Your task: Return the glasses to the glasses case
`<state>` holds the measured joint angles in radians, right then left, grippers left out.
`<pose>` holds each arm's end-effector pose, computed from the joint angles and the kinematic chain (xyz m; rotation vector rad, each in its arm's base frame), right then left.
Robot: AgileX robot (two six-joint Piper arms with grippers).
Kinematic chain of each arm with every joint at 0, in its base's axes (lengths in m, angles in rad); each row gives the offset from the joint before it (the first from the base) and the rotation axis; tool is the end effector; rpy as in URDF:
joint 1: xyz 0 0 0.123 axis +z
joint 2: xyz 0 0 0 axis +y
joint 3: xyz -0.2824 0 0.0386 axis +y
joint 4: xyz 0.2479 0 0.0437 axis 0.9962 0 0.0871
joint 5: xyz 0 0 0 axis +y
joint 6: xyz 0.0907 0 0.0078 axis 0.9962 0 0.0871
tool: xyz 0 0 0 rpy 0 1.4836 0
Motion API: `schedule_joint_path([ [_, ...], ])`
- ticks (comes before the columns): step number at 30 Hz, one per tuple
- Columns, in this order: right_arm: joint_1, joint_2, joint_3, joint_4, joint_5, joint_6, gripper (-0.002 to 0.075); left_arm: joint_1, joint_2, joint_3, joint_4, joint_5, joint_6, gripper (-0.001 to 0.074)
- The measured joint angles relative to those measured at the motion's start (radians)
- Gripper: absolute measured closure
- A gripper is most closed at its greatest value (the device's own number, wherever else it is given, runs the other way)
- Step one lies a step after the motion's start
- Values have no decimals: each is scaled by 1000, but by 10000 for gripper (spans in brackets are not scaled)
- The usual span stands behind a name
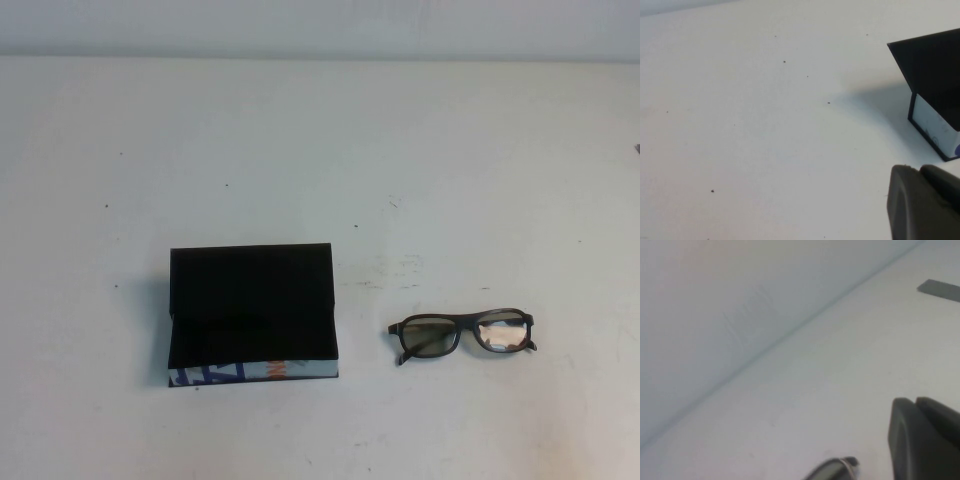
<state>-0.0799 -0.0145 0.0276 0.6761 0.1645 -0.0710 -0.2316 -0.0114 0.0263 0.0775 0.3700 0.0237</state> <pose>0.0565 0.0049 0.1929 0.4718 1.5778 0.4810 0.0519 -0.0096 0.1717 0.2855 1.8460 -0.0676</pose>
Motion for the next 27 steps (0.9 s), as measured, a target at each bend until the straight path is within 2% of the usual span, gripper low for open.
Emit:
schedule_joint_path([
  [6,0,0,0,228,-80,0,739,0,0,0,0,0,0,736],
  [11,0,17,-95,253,139,-96,739,2,0,0,0,0,0,736],
  [14,0,124,-229,220,298,-137,739,2,0,0,0,0,0,736],
  [19,0,416,-473,49,595,-181,739,2,0,0,0,0,0,736],
  [23,4,614,-614,-7,712,-239,739,2,0,0,0,0,0,736],
  [27,68,795,-728,-25,768,-295,739,2,0,0,0,0,0,736],
])
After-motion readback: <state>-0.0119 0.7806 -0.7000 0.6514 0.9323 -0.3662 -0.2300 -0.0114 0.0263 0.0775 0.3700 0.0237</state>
